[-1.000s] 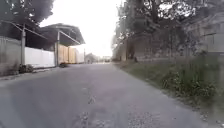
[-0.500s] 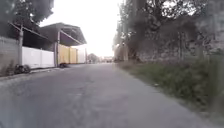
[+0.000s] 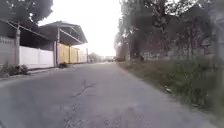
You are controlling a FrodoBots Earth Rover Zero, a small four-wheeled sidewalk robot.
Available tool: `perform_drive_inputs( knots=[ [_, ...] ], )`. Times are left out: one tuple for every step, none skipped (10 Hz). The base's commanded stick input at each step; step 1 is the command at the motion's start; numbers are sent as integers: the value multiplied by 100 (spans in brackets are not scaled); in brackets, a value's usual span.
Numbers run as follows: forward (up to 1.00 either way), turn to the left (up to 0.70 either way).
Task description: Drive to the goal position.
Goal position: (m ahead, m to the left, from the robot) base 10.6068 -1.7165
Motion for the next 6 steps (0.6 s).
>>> perform_drive_inputs(
  knots=[
    [100,0],
    [100,0],
    [100,0],
    [100,0],
    [100,0],
    [100,0]
  ],
)
